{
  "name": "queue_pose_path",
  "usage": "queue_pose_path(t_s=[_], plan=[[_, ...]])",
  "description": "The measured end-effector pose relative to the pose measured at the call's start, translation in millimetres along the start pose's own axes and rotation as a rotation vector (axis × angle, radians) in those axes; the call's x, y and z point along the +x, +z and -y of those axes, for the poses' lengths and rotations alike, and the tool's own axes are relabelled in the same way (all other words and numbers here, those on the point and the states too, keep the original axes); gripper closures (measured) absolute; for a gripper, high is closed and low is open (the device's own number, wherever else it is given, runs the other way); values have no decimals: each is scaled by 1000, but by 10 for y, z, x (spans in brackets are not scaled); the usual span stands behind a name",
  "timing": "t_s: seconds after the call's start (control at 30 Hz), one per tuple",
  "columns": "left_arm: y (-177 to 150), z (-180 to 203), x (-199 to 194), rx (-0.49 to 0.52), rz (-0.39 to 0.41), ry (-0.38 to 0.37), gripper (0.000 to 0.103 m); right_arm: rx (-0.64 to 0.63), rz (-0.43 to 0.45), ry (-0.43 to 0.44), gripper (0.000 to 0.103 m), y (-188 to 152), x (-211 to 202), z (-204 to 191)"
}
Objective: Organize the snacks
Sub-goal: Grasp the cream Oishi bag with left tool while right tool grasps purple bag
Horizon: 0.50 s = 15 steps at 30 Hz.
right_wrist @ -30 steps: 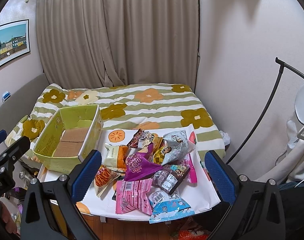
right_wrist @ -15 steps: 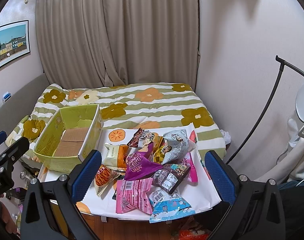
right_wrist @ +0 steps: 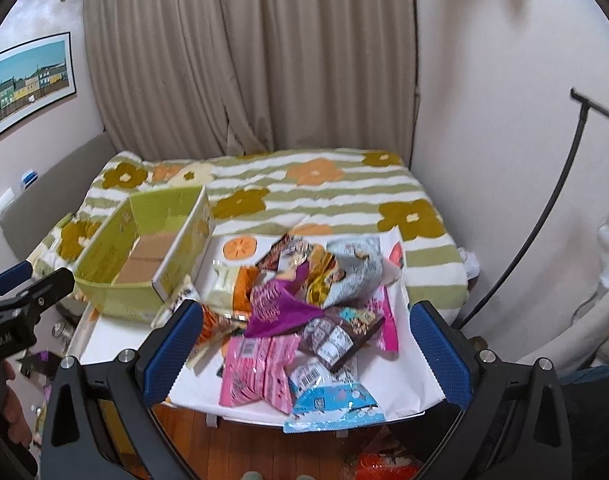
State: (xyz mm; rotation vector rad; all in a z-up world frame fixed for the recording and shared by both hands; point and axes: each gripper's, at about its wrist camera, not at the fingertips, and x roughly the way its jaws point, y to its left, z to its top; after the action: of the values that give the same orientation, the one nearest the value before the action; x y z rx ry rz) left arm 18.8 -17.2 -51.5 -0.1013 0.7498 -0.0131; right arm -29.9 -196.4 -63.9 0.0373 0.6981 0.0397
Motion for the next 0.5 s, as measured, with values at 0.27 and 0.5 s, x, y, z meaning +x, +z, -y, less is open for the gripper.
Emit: queue_pose_path(t_s=[0.27,0.5], plan=[[-300,-116,764,-105,-149,-50,0,-72,-60,71,0,-78,492,158],[-490,-261,1545,-193,-228,-105,0,-121,-98,110,0,-40,1018,49]])
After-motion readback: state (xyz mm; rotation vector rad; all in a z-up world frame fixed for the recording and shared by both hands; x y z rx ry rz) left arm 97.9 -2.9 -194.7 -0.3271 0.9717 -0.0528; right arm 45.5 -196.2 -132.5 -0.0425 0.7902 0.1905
